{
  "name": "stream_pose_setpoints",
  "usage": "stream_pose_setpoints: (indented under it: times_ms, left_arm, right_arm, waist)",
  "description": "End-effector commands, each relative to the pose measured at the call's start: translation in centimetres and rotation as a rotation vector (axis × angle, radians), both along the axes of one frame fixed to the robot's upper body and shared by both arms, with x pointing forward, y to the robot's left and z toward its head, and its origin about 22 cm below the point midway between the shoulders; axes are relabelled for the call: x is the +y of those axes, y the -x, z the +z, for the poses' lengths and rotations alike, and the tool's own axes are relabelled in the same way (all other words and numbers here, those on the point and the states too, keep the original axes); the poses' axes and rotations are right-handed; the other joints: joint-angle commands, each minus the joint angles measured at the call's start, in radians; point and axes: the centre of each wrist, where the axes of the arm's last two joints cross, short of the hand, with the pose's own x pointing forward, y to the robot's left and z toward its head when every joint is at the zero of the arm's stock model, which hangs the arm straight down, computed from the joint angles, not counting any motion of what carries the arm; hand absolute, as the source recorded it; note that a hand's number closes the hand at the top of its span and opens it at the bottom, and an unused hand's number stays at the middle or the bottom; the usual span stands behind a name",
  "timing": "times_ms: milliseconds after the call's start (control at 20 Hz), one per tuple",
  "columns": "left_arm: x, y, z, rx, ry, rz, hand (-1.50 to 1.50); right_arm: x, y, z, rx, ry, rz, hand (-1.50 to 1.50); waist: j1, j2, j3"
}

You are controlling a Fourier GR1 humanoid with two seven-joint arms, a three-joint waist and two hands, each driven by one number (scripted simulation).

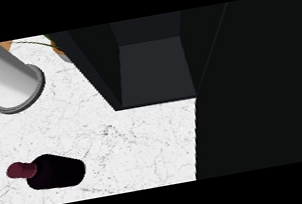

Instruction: Pick up the wine, place it into the cabinet and close the cabinet

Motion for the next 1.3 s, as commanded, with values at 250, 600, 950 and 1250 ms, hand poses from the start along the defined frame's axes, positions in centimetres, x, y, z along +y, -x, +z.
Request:
stream_pose_setpoints:
  times_ms: [250, 600, 950, 1250]
  left_arm:
    - [2.0, 2.6, 3.7, 0.048, -0.021, -0.002, -1.50]
    - [3.5, 3.3, 2.7, 0.070, -0.052, 0.020, -1.50]
    - [2.0, 0.7, 2.2, 0.094, -0.047, 0.064, -1.50]
    - [2.5, -0.2, -0.7, 0.107, -0.068, 0.078, -1.50]
  right_arm:
    - [0.8, 2.6, 2.9, -0.004, -0.009, 0.003, -1.50]
    - [0.7, 3.2, 3.9, -0.014, -0.013, -0.019, -1.50]
    - [1.1, 3.9, 5.2, -0.006, -0.031, 0.004, -1.50]
    - [4.0, 2.1, 3.4, -0.010, -0.018, 0.005, -1.50]
  waist:
    - [0.000, 0.001, 0.001]
    - [-0.001, -0.001, 0.000]
    - [-0.020, 0.001, -0.001]
    - [-0.019, 0.002, -0.001]
